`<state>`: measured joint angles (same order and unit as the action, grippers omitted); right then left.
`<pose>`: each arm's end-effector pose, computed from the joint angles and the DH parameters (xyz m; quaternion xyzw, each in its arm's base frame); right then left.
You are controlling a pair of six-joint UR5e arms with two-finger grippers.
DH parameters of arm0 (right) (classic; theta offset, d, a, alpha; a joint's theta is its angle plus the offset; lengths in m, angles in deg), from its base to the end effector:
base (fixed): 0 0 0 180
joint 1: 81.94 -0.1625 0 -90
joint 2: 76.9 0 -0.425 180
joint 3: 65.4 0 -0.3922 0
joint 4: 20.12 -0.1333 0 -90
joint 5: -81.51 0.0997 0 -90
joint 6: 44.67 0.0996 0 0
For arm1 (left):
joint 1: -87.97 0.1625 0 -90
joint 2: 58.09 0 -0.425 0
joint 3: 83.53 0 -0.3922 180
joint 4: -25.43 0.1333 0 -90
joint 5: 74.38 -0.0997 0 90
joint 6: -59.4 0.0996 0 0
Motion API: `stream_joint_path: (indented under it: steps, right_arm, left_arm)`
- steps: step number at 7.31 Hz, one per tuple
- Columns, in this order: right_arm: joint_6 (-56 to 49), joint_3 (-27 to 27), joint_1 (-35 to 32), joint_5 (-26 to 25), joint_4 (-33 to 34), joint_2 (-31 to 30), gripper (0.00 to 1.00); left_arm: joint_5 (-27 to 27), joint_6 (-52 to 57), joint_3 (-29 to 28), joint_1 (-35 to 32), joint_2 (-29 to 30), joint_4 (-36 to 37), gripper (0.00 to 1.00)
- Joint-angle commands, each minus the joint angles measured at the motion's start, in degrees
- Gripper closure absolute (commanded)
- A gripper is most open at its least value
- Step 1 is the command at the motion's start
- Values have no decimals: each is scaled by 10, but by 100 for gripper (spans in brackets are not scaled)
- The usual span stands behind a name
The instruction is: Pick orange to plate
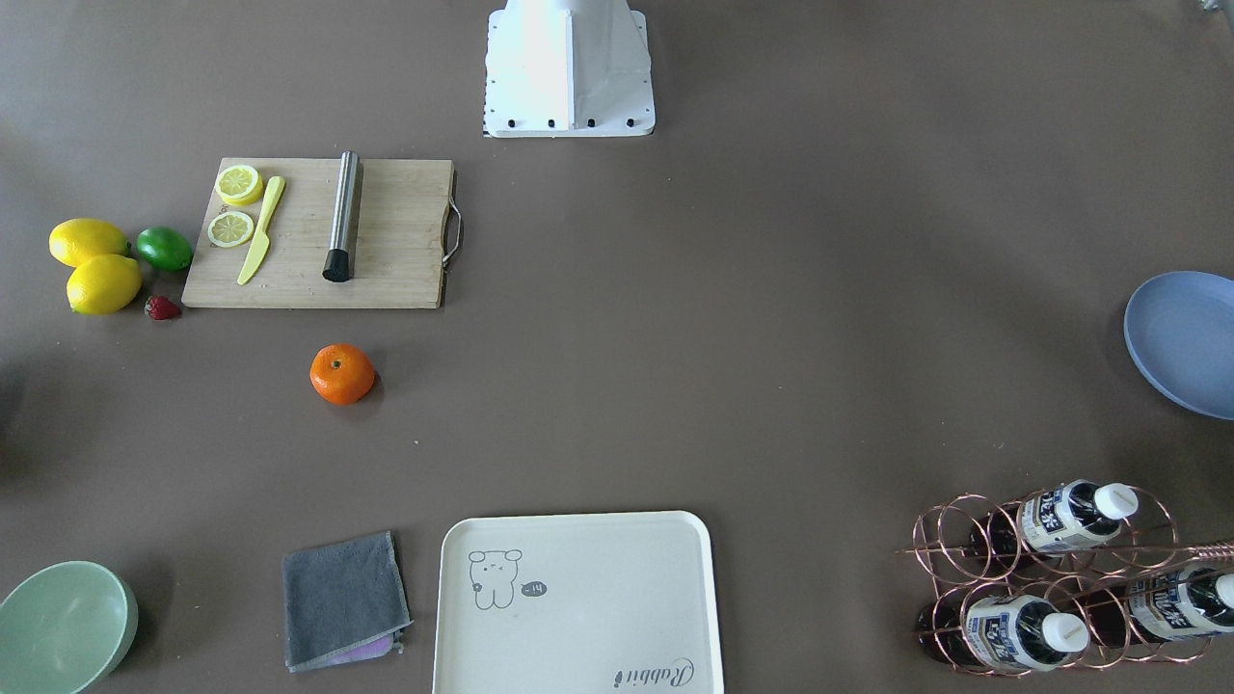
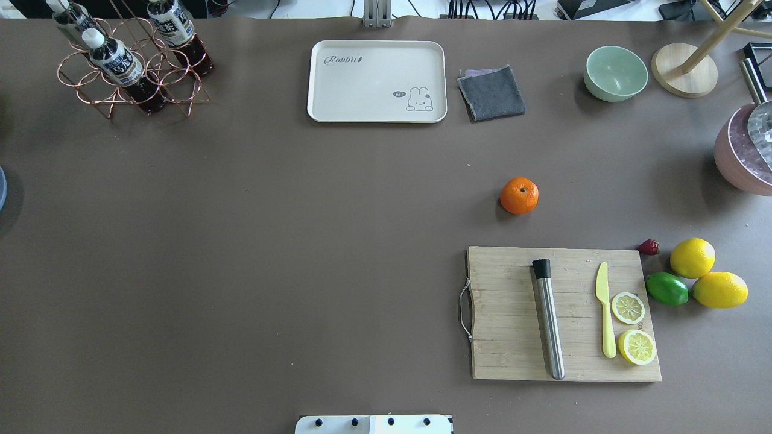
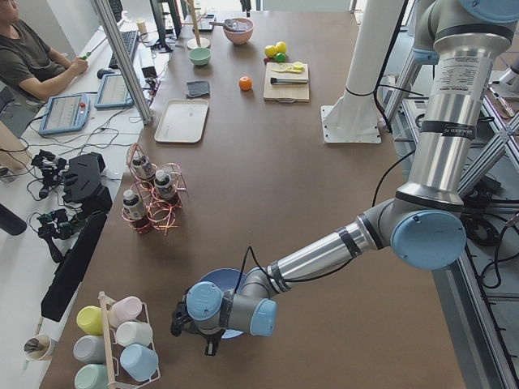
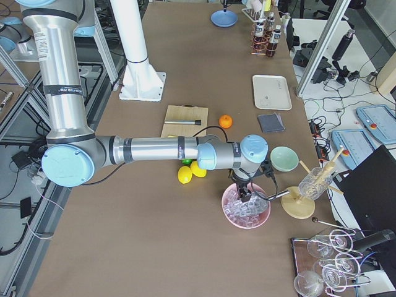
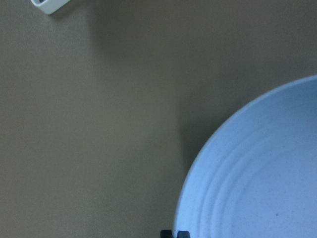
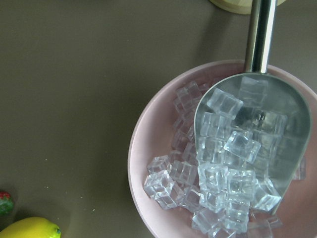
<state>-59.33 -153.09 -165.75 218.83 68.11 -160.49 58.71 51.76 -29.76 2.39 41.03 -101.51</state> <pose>0.0010 -0.5480 0.6138 0.0764 -0.3962 -0.1857 0.8959 -0.0244 -0.5306 0.8155 0.0408 0.3722 0.0054 0.9272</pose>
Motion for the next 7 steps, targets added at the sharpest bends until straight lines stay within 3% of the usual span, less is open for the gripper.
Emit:
stream_joint_path:
  steps: [1,2,4,5,6,7]
  right_arm:
    - [76,-17,23,11,-25,23,0]
    - [163,-46,71,16,-25,40,0]
    - [333,-130,142,16,-25,54,0]
    - [390,-170,172,12,-25,55,0]
    - [452,-177,211,-5,-25,77,0]
    - [515,-176,267,-72,-25,111,0]
  left_arm:
    - [76,-80,136,5,2,95,100]
    - [116,-165,205,18,1,112,100]
    - [125,-383,342,102,3,113,100]
    - [120,-465,384,150,4,110,100]
    - [104,-519,417,175,4,109,100]
    - [85,-571,446,207,4,109,100]
